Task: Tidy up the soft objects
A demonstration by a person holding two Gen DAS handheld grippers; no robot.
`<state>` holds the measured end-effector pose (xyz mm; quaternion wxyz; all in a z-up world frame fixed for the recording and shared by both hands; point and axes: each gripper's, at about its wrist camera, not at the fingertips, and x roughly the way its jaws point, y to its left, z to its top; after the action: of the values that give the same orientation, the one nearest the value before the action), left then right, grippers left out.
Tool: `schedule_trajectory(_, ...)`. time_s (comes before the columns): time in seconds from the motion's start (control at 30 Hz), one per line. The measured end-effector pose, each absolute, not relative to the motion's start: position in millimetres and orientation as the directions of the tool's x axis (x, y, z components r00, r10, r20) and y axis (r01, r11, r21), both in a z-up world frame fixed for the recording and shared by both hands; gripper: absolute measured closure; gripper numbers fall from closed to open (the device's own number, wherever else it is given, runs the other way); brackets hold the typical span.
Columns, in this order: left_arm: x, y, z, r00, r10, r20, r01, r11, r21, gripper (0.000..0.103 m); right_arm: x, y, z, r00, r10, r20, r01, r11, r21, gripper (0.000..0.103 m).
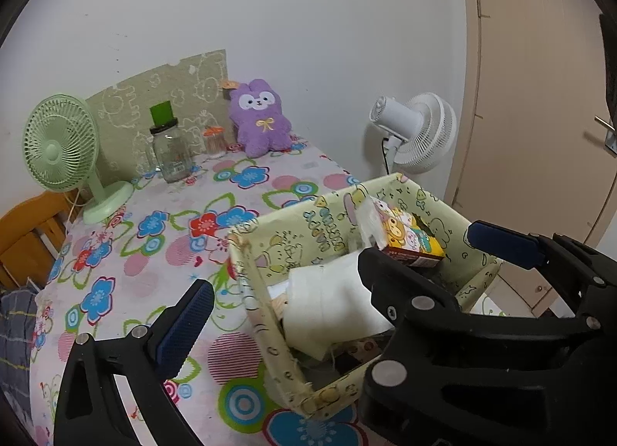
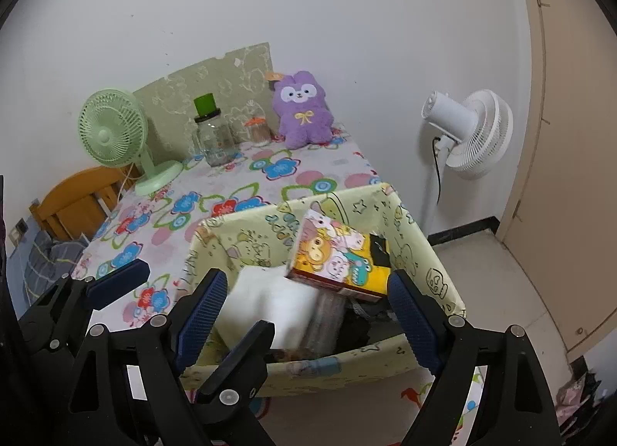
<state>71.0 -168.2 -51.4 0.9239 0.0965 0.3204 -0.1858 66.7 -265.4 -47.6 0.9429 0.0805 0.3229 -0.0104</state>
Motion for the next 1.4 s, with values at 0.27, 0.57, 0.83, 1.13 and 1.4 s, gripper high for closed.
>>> schedule_trajectory(0.27, 66, -141, -38, 0.750, -0.268, -0.604, 0.364, 0.930, 0.040, 0.000, 62, -242, -32, 0.812, 0.036, -0.582, 0.052, 0.990, 0.134, 0.009)
schedule_trajectory(0.57, 58, -108, -23, 0.783, -0.239, -0.575, 0.315, 0.948, 0.035, 0.000, 52, -213, -16, 0.836, 0.052, -0.547, 0.023, 0.992, 0.128, 0.004)
schedule_trajectory(0.83, 46, -75, -7, 0.820, -0.208, -0.533, 0.266, 0.963, 0.033, 0.000, 38, -182, 2, 0.869, 0.060, -0.491, -0.013, 0.995, 0.099, 0.000)
schedule_trajectory(1.13, 30, -35, 7, 0.861, -0.158, -0.483, 0.197, 0.980, 0.029, 0.000, 23, -160, 22, 0.898, 0.079, -0.433, -0.038, 0.994, 0.104, 0.000)
schedule_trajectory(1.4, 18, -4, 15, 0.889, -0.105, -0.445, 0.130, 0.991, 0.026, 0.000, 12, -145, 32, 0.913, 0.072, -0.402, -0.040, 0.995, 0.087, 0.000)
